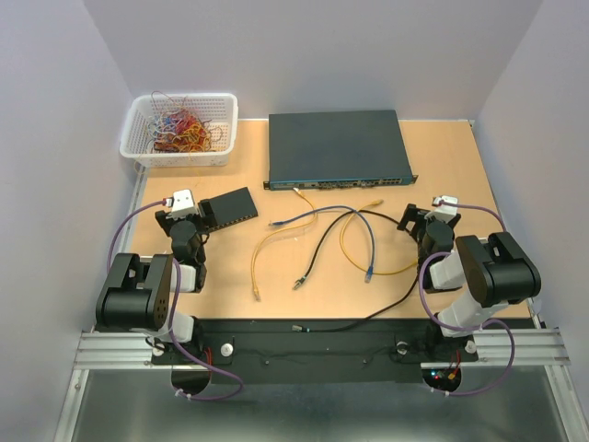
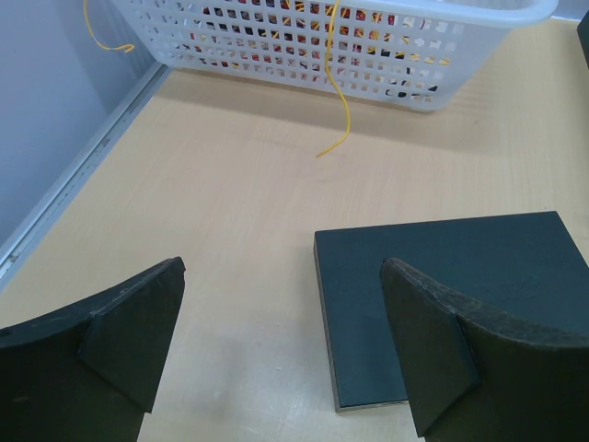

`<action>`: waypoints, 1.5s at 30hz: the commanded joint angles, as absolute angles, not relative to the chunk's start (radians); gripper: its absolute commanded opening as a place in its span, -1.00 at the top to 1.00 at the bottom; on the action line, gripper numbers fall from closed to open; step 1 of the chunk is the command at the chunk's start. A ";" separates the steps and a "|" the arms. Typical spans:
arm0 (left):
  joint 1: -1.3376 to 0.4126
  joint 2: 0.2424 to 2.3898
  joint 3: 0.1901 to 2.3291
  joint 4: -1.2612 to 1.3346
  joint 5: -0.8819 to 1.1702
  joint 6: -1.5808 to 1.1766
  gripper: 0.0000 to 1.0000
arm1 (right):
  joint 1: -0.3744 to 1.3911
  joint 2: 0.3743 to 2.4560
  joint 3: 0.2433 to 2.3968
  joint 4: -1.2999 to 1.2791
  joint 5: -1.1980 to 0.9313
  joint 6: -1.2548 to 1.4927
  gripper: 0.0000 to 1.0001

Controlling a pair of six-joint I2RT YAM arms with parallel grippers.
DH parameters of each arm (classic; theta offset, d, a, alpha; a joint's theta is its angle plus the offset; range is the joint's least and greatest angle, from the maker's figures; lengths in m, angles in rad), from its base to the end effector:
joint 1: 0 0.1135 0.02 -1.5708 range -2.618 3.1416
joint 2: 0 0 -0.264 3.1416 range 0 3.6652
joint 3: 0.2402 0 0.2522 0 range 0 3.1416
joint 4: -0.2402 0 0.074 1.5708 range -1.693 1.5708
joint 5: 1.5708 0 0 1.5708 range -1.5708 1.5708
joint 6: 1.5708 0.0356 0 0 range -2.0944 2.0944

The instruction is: Insert the plug into the switch port

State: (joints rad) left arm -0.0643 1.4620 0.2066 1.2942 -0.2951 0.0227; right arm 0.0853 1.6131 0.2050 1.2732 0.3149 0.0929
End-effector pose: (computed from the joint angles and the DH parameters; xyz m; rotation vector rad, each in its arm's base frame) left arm 0.2325 -0.0046 0.1659 -0.1684 1.5275 0.1928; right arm 0.2370 0.0092 0.1308 0.2400 1.6838 -0.1355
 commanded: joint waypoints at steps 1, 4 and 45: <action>-0.066 1.457 0.229 1.574 -0.296 0.037 -0.97 | 0.083 1.574 0.193 1.371 0.342 0.095 -1.00; -0.067 1.457 0.230 1.574 -0.296 0.035 -0.97 | 0.087 1.511 0.187 1.327 0.310 0.069 -1.00; -0.080 1.134 0.296 1.043 -0.443 -0.141 -0.97 | 0.845 1.180 0.917 -0.267 0.399 0.549 -1.00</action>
